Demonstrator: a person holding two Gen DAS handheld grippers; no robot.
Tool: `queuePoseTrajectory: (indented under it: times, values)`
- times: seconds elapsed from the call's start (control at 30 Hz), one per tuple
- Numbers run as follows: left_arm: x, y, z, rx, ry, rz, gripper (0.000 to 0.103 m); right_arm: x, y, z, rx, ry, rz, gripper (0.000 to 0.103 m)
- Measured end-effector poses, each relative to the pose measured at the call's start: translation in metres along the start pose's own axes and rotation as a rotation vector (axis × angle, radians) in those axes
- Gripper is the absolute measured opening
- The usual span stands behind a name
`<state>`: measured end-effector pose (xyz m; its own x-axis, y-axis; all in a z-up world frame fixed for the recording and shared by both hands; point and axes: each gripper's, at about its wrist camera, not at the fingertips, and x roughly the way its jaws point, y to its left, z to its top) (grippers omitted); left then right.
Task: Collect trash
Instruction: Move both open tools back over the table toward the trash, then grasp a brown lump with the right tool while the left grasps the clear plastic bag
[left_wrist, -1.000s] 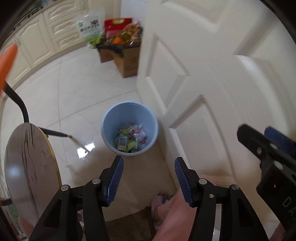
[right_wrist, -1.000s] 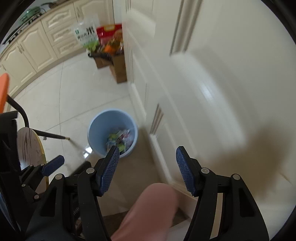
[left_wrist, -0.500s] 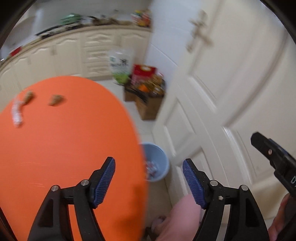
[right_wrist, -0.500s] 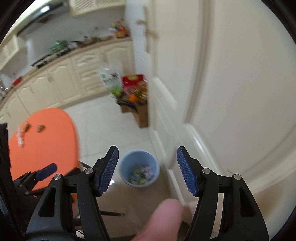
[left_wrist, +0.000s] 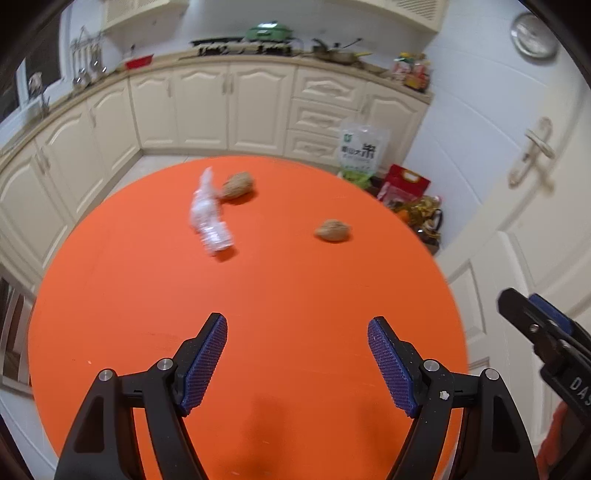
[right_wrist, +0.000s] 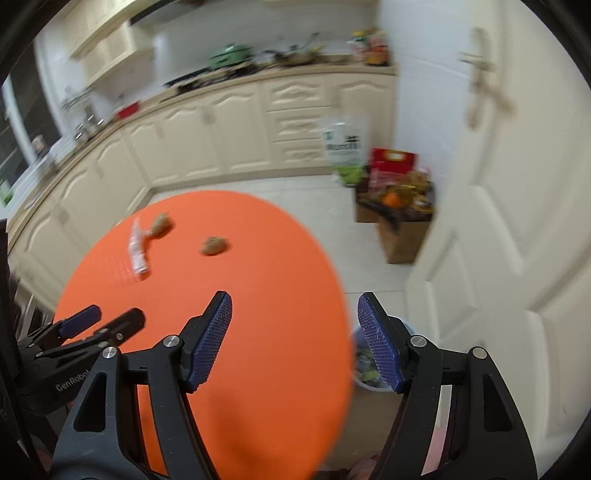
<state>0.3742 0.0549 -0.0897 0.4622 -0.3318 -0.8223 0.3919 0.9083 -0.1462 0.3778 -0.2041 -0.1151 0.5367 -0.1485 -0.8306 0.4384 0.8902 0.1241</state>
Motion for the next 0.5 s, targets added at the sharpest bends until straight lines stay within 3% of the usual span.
queuePoseTrajectory:
  times: [0.13,0.3,0.4,0.5]
  values:
    - [0.002,0.031,0.015,-0.032,0.020,0.030,0.074,0.043,0.035,0.014,-0.081,0.050,0.029,0.068]
    - [0.011,0.036,0.051,-0.010,0.031,0.081,0.074,0.108,0.067,0.030,-0.212,0.080,-0.054,0.066]
    - [0.027,0.028,0.064,-0.012,0.042,0.098,0.074,0.143,0.070,0.037,-0.197,0.165,0.000,0.058]
    - [0.046,0.025,0.070,-0.015,0.068,0.089,0.074,0.161,0.074,0.039,-0.211,0.192,0.013,0.058]
